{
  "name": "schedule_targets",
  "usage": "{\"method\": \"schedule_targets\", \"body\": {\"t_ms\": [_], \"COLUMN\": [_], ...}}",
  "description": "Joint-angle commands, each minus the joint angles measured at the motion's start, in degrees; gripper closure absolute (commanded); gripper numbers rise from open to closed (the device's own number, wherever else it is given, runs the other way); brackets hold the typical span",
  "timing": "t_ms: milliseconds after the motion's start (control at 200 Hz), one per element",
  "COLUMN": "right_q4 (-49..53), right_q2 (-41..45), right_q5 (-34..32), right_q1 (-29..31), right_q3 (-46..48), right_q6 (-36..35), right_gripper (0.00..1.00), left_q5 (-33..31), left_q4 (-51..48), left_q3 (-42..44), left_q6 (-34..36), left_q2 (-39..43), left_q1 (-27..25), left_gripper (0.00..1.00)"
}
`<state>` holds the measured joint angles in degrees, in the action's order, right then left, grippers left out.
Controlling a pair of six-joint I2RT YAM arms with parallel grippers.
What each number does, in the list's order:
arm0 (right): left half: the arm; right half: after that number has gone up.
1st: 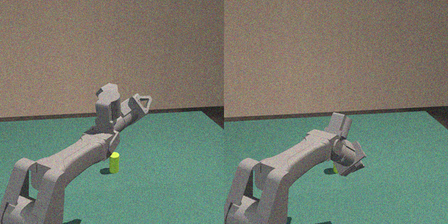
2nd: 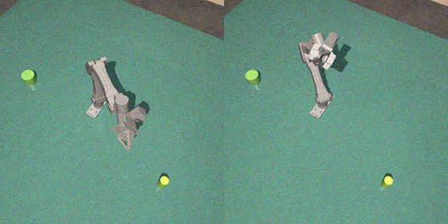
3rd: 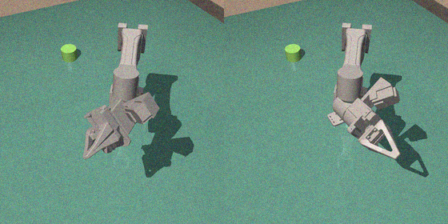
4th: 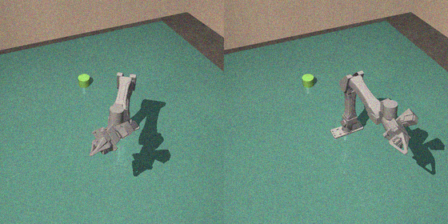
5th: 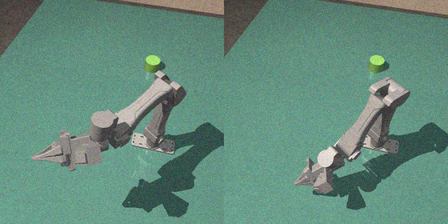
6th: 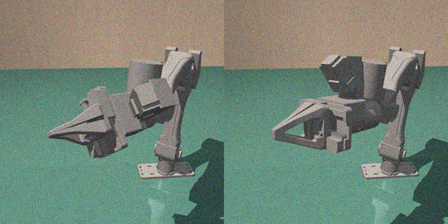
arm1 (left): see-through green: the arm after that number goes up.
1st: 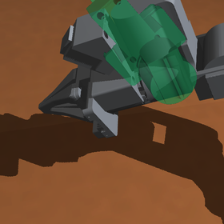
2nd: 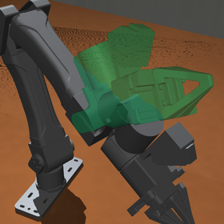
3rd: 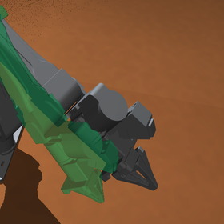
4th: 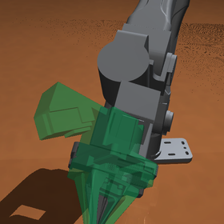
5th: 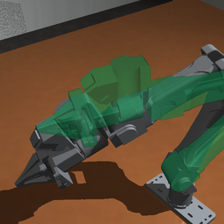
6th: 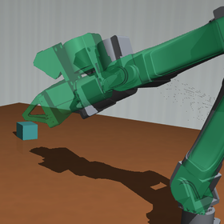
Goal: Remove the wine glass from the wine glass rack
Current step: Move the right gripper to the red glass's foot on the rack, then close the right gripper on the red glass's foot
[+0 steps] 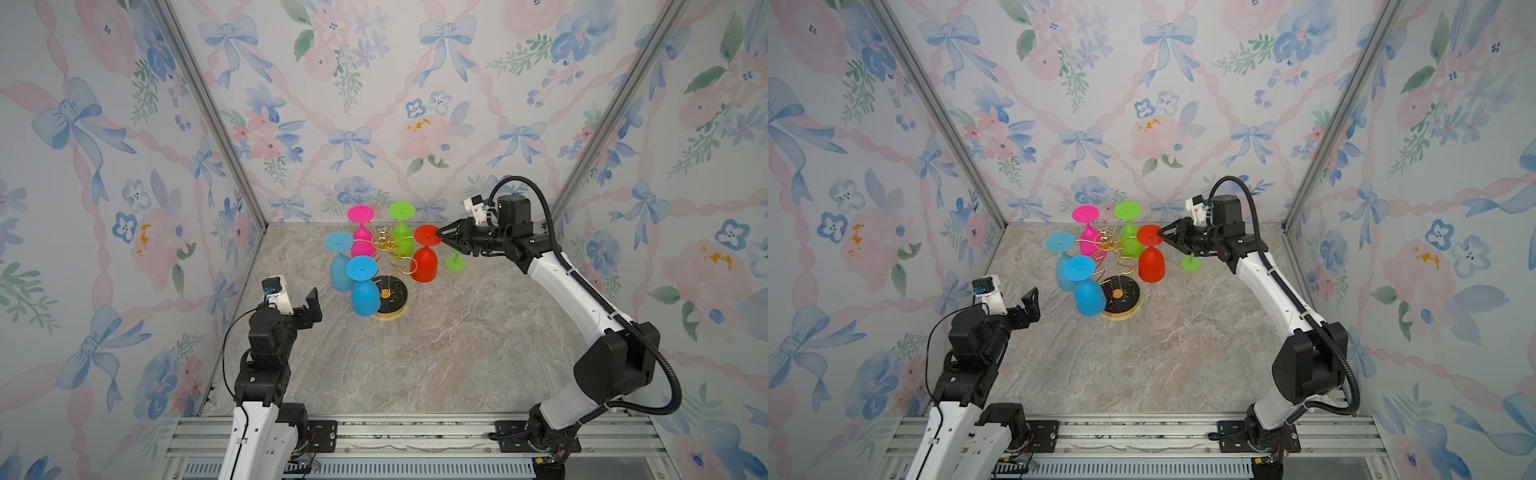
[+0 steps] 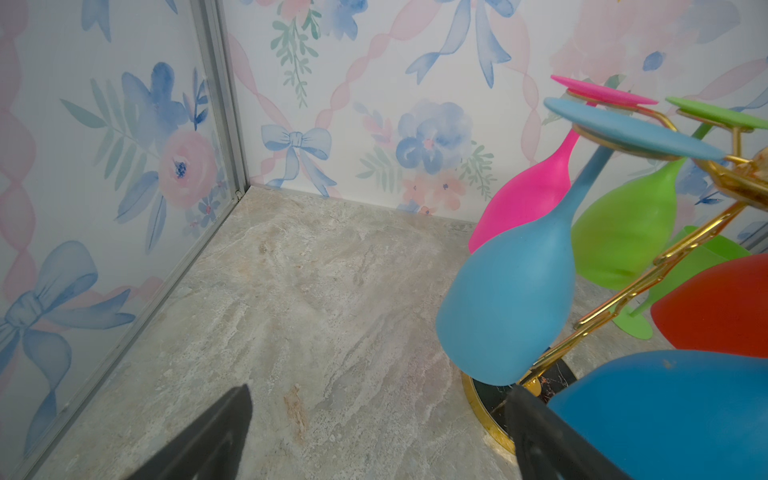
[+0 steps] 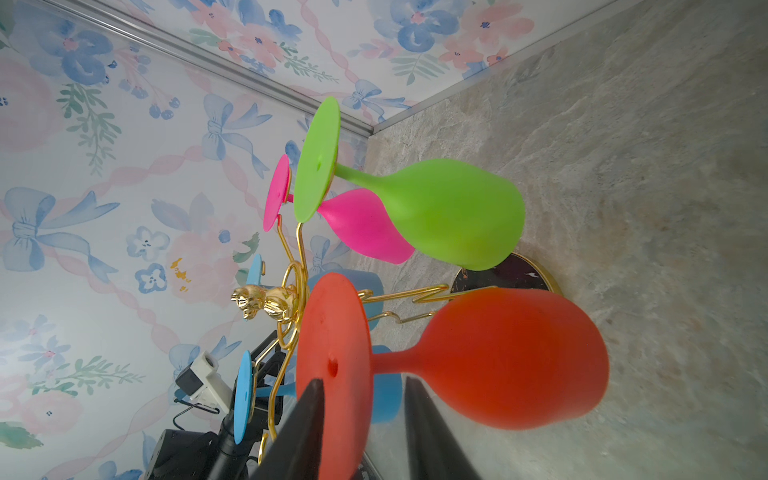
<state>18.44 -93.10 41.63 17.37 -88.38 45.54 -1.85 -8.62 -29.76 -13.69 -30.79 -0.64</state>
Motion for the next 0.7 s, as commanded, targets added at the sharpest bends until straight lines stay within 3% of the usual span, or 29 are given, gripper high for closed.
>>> {"method": "schedule_targets", "body": {"t_ms": [0,265,695], "right_q4": [-1.59,-3.55,-8.43], "right_q2": [-0.83,-0.92,-0.2], "right_q5": [1.47,2.09,3.51], "right_q1": [0.56,0.59,0.04], "right_q3": [-1.57,-1.18,0.99], "right_q6": [0.97,2.71,6.77], "right_gripper": [0.69,0.81,0.91], "left_q5": [0.35,0.45,0.18], "left_q4": [0.95,0.92,0.94], "left_q3": [0.61,0.6,0.54], "left_q6": [0.85,0.85,0.82], "left_q2": [0.63,0.63,0.72], "left_q1": [0.29,0.29,0.29], "left_gripper": [0.03,0.02,0.02]}}
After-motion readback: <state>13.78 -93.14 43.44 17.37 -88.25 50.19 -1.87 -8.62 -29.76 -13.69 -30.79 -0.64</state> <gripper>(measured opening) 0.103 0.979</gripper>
